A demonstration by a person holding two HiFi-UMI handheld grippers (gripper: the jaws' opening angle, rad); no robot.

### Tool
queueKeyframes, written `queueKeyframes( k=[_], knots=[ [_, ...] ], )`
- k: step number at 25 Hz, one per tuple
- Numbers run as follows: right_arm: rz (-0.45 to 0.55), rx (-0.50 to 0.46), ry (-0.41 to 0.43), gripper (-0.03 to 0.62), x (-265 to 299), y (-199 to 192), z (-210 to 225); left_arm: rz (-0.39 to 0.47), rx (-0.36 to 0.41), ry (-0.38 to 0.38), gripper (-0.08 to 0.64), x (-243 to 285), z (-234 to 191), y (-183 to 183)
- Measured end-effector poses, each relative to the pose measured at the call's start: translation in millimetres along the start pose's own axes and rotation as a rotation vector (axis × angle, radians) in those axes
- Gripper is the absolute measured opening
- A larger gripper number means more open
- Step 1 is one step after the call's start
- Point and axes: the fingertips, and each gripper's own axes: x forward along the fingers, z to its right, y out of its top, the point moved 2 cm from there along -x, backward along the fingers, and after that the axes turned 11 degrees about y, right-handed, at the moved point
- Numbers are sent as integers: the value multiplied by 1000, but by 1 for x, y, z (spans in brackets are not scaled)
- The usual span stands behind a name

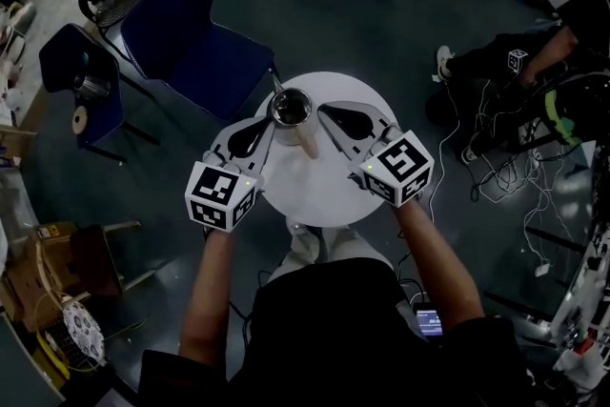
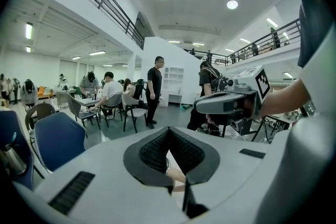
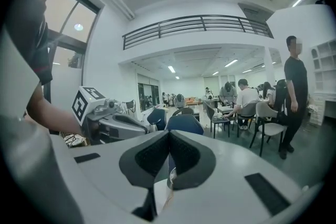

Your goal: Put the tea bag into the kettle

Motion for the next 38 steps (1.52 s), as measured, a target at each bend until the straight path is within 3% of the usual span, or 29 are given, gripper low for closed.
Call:
queueKeyframes(
  k=[13, 26, 38],
  knots=[
    [15, -38, 20, 20, 14, 20, -11, 35, 3, 21, 15, -17, -14, 4],
    [36, -47, 111, 20, -15, 27, -25, 48, -16, 99, 15, -38, 27, 11],
    [79, -74, 215, 20, -55, 36, -75, 97, 5, 151, 15, -84, 70, 20]
  ],
)
